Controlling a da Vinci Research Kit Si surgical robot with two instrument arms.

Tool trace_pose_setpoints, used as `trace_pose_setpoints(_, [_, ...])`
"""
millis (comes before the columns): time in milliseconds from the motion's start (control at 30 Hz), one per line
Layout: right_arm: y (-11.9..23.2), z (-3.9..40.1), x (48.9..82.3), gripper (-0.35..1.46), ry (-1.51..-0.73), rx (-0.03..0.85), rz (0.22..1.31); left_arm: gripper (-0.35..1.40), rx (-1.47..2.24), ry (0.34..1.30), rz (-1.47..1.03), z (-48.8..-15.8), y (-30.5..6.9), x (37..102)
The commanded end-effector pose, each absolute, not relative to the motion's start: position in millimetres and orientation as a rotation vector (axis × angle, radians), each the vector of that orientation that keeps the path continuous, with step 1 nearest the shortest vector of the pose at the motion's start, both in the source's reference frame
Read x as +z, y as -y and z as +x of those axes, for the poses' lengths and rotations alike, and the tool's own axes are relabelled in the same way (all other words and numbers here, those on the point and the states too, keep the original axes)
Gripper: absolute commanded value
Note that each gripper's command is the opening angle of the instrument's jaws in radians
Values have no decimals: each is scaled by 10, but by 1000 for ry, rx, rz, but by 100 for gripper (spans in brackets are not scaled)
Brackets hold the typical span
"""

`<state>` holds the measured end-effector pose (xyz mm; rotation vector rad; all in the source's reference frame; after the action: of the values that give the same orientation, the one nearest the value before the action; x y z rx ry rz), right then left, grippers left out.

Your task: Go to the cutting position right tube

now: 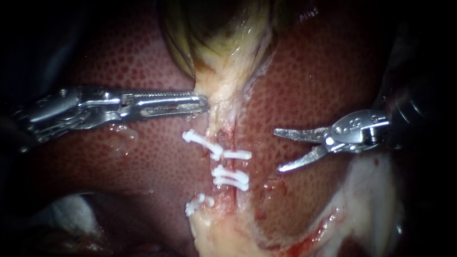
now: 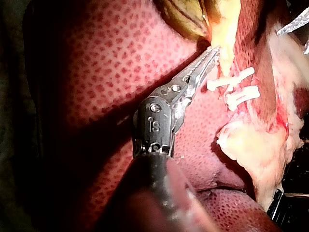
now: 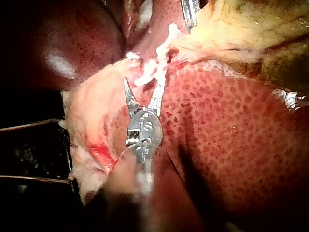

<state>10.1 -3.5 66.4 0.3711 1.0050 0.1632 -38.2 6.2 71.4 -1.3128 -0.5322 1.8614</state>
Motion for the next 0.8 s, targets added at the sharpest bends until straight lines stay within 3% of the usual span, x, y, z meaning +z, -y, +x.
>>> trace_pose_setpoints(33, [35,101,664,143,-1005,163,372,-35,1861,533,-1314,-382,-62,713])
trace_pose_setpoints(333, [34,102,664,143,-1005,163,371,-35,1854,562,-1313,-361,-64,685])
trace_pose_setpoints(600, [35,102,667,143,-1006,161,373,-35,1819,527,-1331,-325,-82,629])
trace_pose_setpoints(800, [35,102,667,143,-1007,155,370,-35,1815,509,-1353,-316,-87,606])
